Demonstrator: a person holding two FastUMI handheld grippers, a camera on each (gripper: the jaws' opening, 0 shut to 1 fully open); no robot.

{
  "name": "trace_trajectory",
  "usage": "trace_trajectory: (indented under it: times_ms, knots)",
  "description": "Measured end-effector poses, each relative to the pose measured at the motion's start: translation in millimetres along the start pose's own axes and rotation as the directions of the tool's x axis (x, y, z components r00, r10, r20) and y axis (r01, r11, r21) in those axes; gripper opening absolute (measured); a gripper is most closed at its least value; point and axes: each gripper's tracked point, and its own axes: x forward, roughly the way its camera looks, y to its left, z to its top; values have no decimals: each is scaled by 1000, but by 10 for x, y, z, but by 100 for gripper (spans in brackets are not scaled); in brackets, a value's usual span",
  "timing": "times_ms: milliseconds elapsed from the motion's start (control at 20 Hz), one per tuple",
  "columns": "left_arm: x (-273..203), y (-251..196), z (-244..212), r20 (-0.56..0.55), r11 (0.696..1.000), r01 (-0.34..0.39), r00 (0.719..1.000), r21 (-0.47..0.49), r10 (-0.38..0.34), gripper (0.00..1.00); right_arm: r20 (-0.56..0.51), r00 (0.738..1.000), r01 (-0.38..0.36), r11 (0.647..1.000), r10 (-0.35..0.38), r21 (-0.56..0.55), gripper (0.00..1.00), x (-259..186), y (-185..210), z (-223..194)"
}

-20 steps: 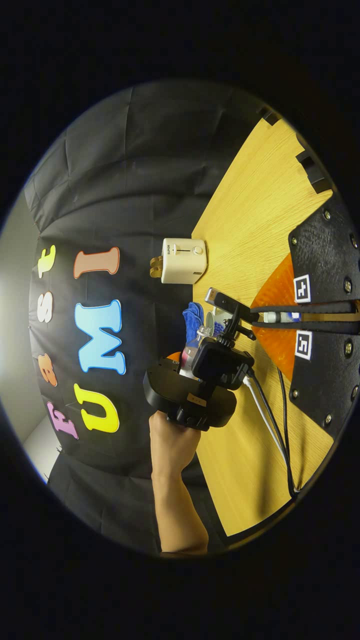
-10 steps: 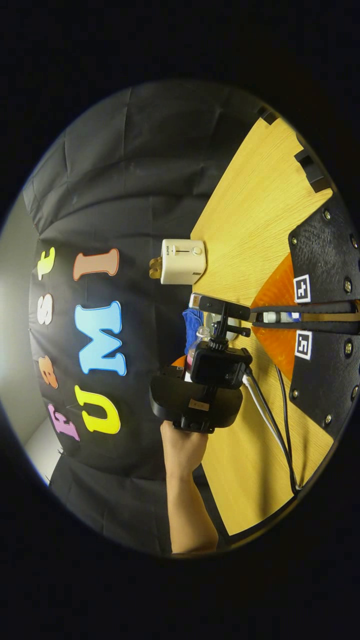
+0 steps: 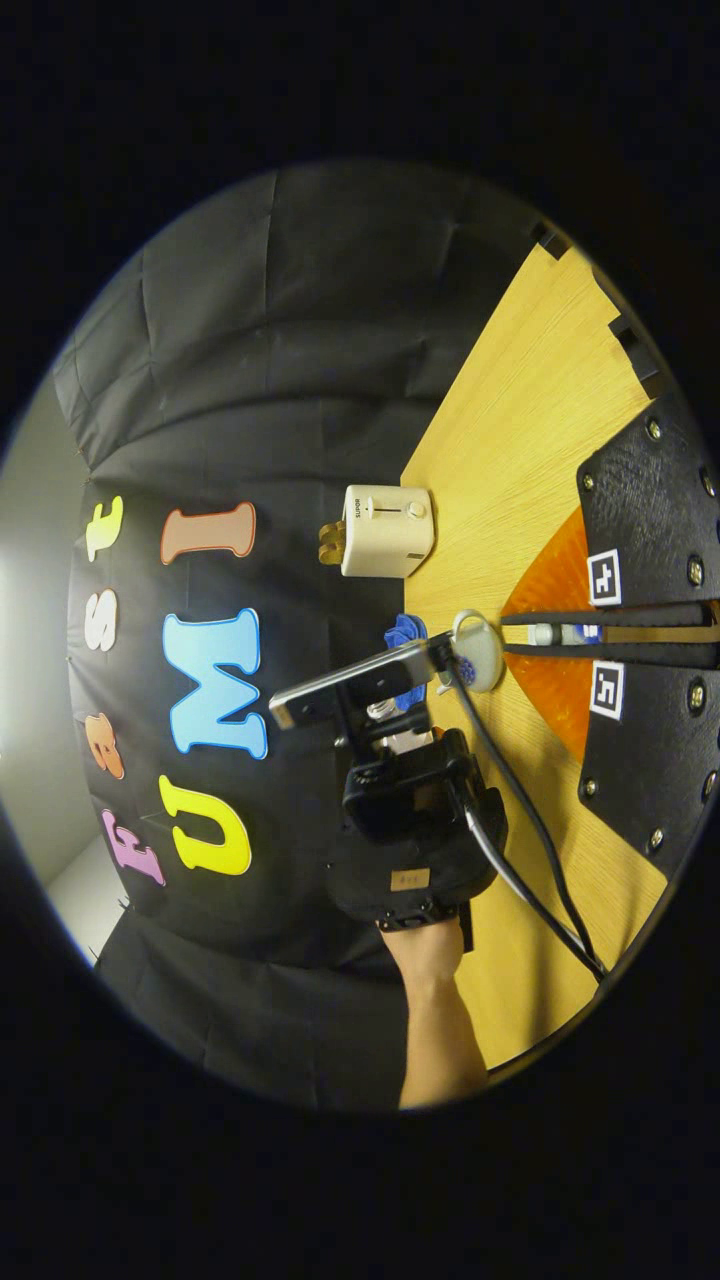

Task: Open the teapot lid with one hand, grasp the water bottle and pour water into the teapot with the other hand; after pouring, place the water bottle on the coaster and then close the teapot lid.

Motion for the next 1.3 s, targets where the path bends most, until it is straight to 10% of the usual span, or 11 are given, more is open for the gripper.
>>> trace_trajectory:
  times_ms: [250, 750, 1300]
  knots:
    - [-313, 500, -294, 59, 915, -66, 994, -399, 97, 85, 9, 999, -48, 999, 48, 7, 6, 156, 238, 80]
    - [-221, 1260, -1429, 4, 524, -101, 981, -846, 195, 84, -23, 995, -98, 995, 98, 3, 6, 392, 490, -4]
    - [195, 1226, -1689, -54, 597, -163, 979, -785, 197, 84, -59, 995, -78, 997, 79, 21, 6, 530, 383, -114]
